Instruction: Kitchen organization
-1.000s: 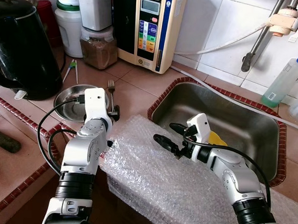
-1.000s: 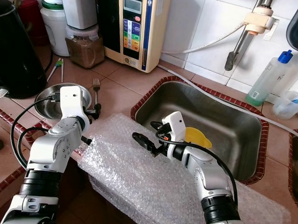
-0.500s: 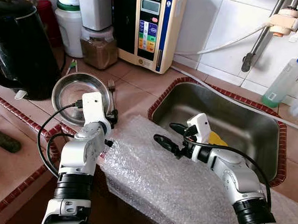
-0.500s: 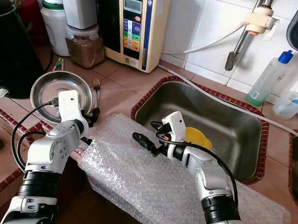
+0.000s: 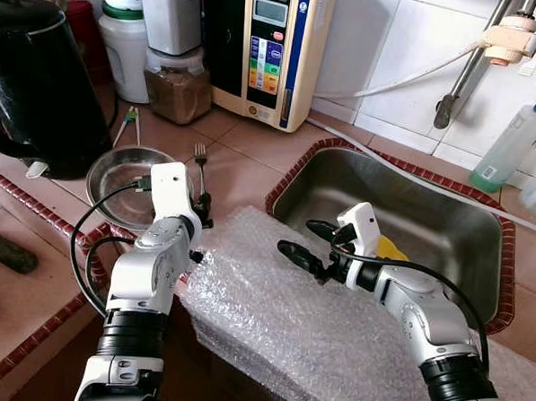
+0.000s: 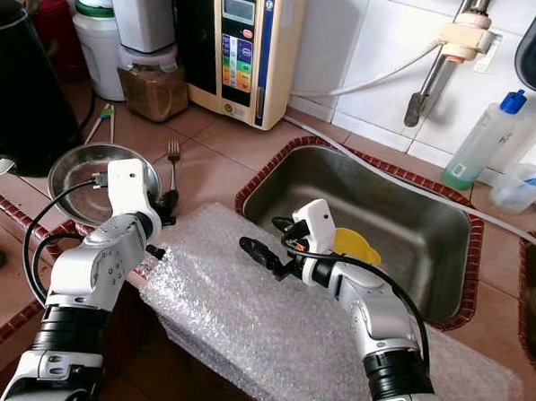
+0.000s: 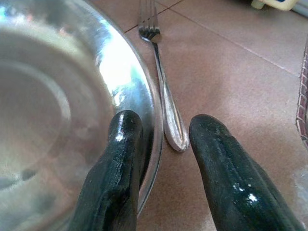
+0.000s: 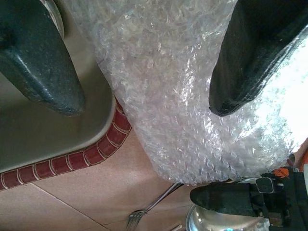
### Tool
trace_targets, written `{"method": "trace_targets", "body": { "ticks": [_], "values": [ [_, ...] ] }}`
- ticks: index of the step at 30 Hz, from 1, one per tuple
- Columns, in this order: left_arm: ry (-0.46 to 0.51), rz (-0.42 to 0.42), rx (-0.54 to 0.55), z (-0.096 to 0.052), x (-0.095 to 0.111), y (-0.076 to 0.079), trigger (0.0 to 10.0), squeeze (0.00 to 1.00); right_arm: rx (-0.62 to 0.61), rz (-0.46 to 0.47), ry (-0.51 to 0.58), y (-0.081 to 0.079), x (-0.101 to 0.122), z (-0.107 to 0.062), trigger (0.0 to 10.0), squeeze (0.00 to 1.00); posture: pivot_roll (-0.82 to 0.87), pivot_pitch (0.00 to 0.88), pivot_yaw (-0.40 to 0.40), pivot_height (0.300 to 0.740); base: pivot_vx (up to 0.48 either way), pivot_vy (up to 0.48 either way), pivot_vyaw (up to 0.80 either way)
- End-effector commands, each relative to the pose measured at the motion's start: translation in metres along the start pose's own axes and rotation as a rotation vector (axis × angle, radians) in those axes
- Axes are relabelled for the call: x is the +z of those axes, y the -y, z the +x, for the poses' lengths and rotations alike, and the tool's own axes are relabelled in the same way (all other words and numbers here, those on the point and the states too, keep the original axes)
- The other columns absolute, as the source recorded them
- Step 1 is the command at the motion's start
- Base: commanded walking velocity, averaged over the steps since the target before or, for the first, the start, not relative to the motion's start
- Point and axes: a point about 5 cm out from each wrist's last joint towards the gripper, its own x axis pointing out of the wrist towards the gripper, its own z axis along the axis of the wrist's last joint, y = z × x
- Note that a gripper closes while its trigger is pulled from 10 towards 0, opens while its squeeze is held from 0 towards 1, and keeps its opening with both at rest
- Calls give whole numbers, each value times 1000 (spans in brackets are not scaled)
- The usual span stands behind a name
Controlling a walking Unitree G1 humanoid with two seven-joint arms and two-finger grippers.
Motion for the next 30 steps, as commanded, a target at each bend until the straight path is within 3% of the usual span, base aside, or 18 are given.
{"method": "trace_targets", "body": {
  "ticks": [1,18,24,30],
  "values": [
    [-11,4,-20,0,-5,1,0,0,6,-28,-14,3,4,0,10000,0,-21,0,-60,740,0,0,0],
    [59,-34,-132,0,3,11,0,0,-3,-31,-23,4,3,-2,10000,0,-29,0,-66,740,0,0,0],
    [133,-23,-233,-5,10,27,0,0,-7,-38,-27,6,3,-3,10000,0,-32,0,-68,740,0,0,0],
    [273,55,-157,-9,33,24,0,0,-7,-40,-30,6,3,-3,10000,0,-28,0,-68,740,0,0,0]
  ]
}}
